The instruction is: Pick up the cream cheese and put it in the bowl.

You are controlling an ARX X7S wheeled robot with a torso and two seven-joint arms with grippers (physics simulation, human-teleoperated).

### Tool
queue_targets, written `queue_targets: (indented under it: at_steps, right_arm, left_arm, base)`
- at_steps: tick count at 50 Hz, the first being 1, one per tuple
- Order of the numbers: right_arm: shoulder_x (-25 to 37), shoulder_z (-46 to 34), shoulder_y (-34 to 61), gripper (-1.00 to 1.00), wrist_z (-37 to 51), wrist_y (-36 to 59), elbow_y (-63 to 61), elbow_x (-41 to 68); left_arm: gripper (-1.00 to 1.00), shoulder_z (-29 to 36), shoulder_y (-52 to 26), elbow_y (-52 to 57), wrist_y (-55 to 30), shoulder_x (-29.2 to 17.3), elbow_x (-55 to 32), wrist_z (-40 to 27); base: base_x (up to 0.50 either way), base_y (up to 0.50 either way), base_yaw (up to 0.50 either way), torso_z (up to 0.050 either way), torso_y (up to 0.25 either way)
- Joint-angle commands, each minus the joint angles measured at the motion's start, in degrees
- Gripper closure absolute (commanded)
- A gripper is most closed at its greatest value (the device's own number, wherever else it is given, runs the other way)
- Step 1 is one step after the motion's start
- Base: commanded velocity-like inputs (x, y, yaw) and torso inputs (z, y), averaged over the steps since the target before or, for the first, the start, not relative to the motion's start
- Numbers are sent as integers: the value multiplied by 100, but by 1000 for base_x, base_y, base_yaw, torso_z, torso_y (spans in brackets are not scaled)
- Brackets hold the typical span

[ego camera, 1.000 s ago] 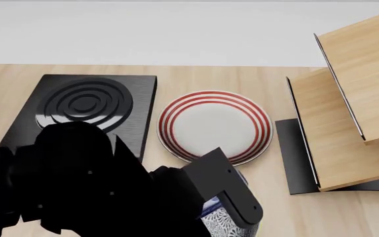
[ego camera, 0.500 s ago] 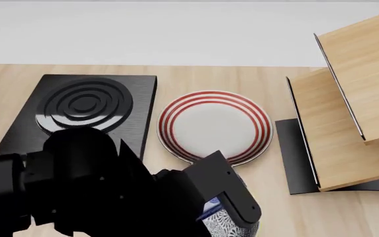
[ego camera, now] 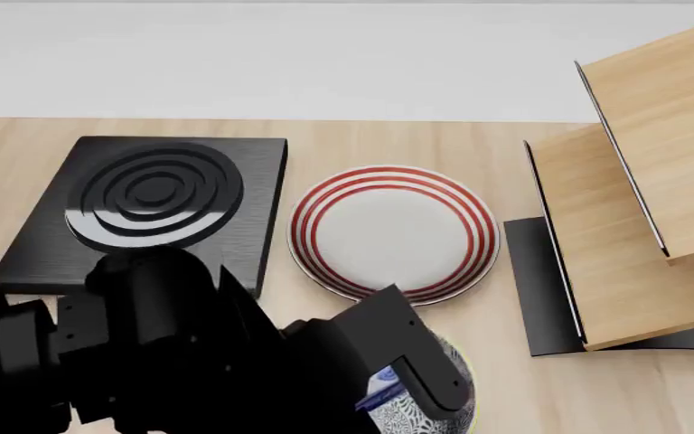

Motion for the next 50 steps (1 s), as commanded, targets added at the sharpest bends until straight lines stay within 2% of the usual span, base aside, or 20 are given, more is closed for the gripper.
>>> queue_targets:
  at_steps: [1,3,5,16,19,20,30,36,39,43,44,48,50]
  right_arm:
    - [13,-15,-4,-100,-11,7,-3,17]
    - [11,-14,-3,-100,-11,-1,0,15]
    - [12,-13,-1,-100,-10,-5,5,15]
    - [17,-23,3,-100,-23,-11,20,27]
    - [19,-26,0,-100,-17,-6,14,29]
    - [19,-26,2,-100,-21,-10,19,30]
    - [21,-30,-17,-100,-15,-27,-4,30]
    - [22,-30,-19,-100,-11,-29,-1,33]
    - [20,-28,-21,-100,-14,-38,3,42]
    - [23,-31,-22,-100,-17,-40,0,46]
    - [21,-29,-25,-100,-25,-52,3,50]
    - [21,-31,-25,-100,-35,-76,14,42]
    - [24,-32,-27,-100,-29,-66,6,45]
  left_arm:
    - [100,-147,-8,-133,-133,9,273,134]
    - [100,-103,321,-176,27,9,602,176]
    - [100,-173,73,-154,-121,9,320,130]
    - [100,-139,394,-204,43,9,669,305]
    - [100,-160,126,-171,-101,9,393,305]
    - [100,-105,386,-205,72,10,650,331]
    - [100,-152,480,-254,67,9,868,451]
    - [100,-179,297,-348,54,9,681,550]
    - [100,-160,523,-378,176,10,938,688]
    - [100,-183,263,-358,62,10,667,687]
    - [100,-123,524,-406,223,10,944,757]
    - [100,-186,415,-374,92,10,959,753]
    - [100,-163,562,-225,170,10,1365,815]
  base:
    - [0,0,0,10,0]
    - [0,0,0,0,0]
    - [0,0,0,0,0]
    - [0,0,0,0,0]
    - [0,0,0,0,3]
    - [0,0,0,0,0]
    - [0,0,0,0,0]
    - [0,0,0,0,0]
    - [0,0,0,0,0]
    - [0,-1,0,0,0]
    - [0,0,0,0,0]
    - [3,0,-1,0,0]
    - [0,0,0,0,0]
